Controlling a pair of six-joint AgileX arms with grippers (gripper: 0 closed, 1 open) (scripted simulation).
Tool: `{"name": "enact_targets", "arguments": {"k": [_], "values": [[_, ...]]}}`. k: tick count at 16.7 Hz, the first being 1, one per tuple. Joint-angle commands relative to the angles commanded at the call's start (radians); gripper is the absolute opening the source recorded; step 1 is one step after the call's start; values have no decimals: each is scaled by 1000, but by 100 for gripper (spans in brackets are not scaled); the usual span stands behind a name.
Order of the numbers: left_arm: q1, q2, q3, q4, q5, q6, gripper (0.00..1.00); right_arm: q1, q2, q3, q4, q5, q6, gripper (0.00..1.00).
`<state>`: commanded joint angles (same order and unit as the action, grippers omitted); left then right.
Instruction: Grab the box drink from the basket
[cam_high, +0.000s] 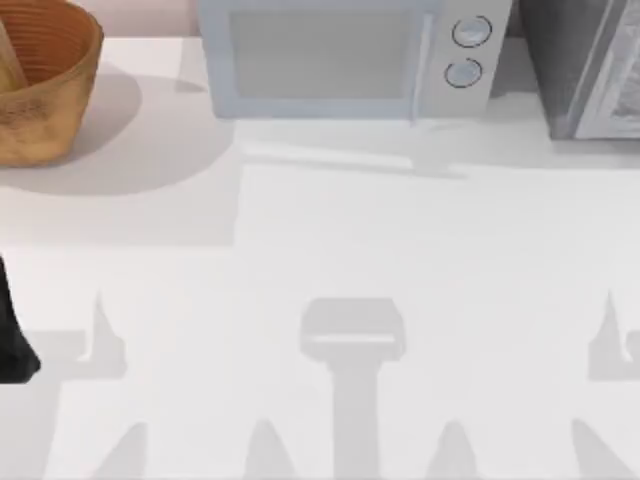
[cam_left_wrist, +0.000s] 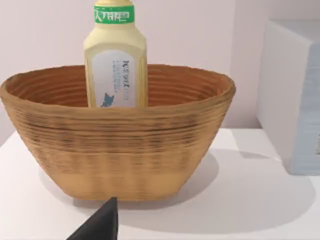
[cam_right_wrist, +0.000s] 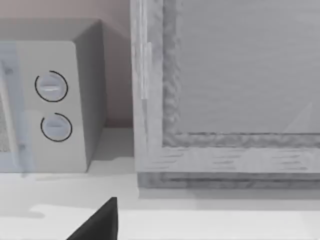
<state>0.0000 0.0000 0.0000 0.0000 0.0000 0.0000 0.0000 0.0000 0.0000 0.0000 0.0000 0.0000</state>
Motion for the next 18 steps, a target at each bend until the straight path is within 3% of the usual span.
{"name": "enact_targets", "arguments": {"k": [4, 8, 18], "values": [[2, 30, 8, 12, 5, 4, 100, 0, 0, 0, 0, 0, 0, 100], [17, 210, 77, 100, 30, 11, 100, 0, 0, 0, 0, 0, 0, 100], [109, 1060, 471, 588, 130, 6, 100, 0, 0, 0, 0, 0, 0, 100]]}}
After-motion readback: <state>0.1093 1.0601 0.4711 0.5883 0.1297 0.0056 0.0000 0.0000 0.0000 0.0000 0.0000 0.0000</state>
